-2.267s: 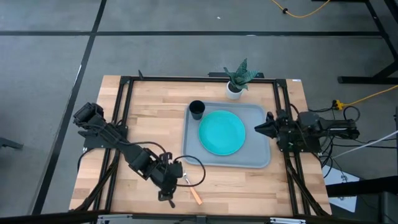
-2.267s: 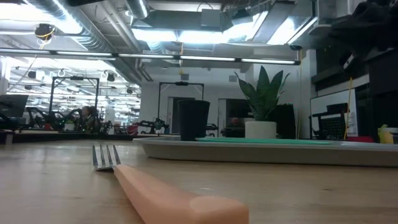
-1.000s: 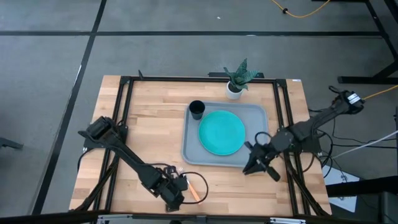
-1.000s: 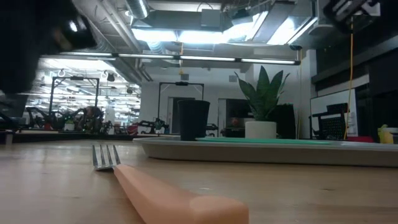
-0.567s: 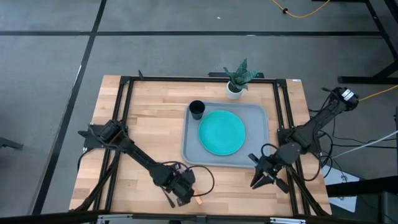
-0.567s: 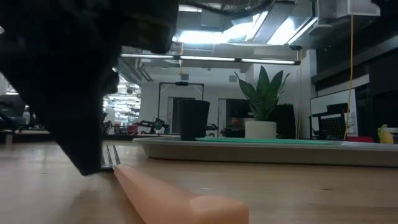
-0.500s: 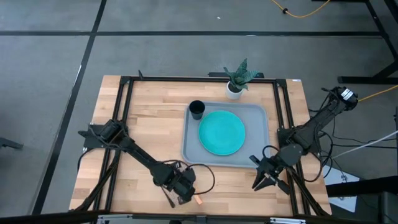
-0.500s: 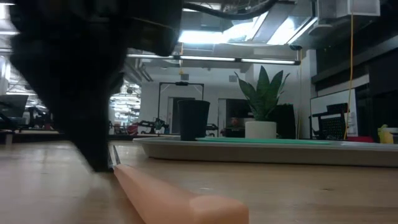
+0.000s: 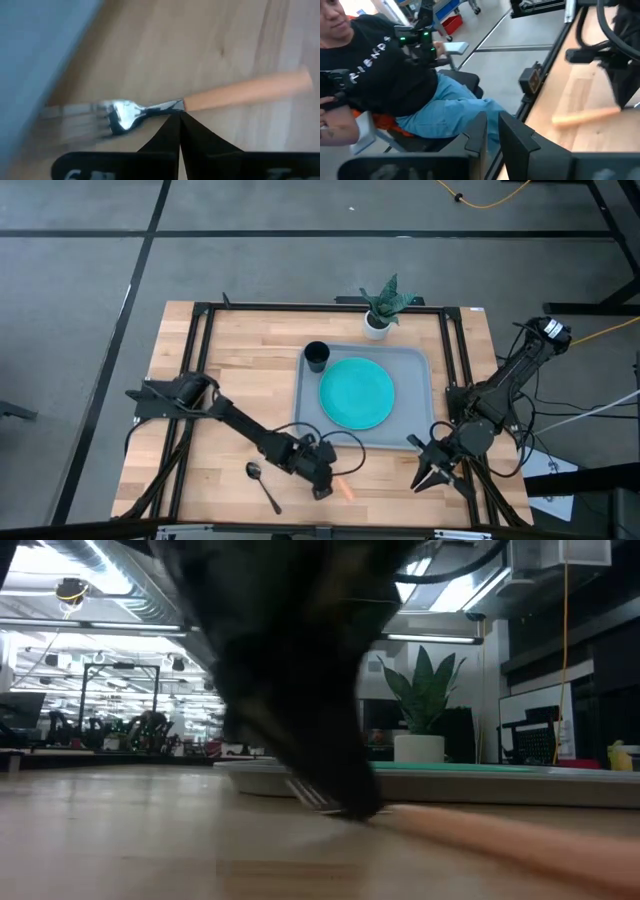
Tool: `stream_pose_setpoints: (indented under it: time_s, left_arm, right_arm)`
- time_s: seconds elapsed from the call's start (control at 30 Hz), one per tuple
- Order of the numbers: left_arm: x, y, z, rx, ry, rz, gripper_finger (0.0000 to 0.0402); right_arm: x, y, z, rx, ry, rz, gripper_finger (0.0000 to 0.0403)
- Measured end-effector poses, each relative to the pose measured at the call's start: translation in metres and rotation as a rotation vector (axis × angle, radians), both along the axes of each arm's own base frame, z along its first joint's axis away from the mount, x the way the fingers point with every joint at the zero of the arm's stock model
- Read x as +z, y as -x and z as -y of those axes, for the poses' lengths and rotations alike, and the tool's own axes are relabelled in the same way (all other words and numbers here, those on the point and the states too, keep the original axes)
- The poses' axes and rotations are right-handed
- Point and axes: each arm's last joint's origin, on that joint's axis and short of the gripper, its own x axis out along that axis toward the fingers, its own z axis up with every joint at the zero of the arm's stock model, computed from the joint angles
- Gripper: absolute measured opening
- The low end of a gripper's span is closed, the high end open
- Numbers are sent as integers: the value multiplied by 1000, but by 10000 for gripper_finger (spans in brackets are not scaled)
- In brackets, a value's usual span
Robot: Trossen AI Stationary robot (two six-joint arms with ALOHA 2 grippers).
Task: Pick and place plate/cup/fork/spoon on tray
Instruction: Prepare the silverwares on the table
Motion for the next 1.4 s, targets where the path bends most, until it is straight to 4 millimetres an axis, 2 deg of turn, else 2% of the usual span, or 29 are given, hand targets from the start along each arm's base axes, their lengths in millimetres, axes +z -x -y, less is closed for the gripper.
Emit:
stream_pose_setpoints:
  time_s: [0.17,0.3,0.43,0.63,0.77,0.9,1.2,1.4]
  left_arm:
    - [10,-13,-9,-30,9,107,0]
    - [25,-8,5,-136,80,80,0]
    - [44,11,22,-169,74,-52,0]
    - [66,58,49,-81,54,-388,0]
    - [58,90,65,27,73,-568,0]
    - [45,108,73,83,74,-634,0]
    - [19,121,54,201,8,-740,0]
    - [13,121,50,204,40,-772,0]
  right_arm:
    - [0,0,0,-24,7,7,53]
    - [0,0,0,-25,12,6,53]
    - [0,0,0,-20,25,19,53]
    - [-1,-1,1,-57,41,33,53]
    - [-1,-2,2,-93,48,40,53]
    - [0,-2,2,-94,46,40,53]
    - [1,-3,3,-145,38,57,53]
    - [1,-3,3,-146,38,55,53]
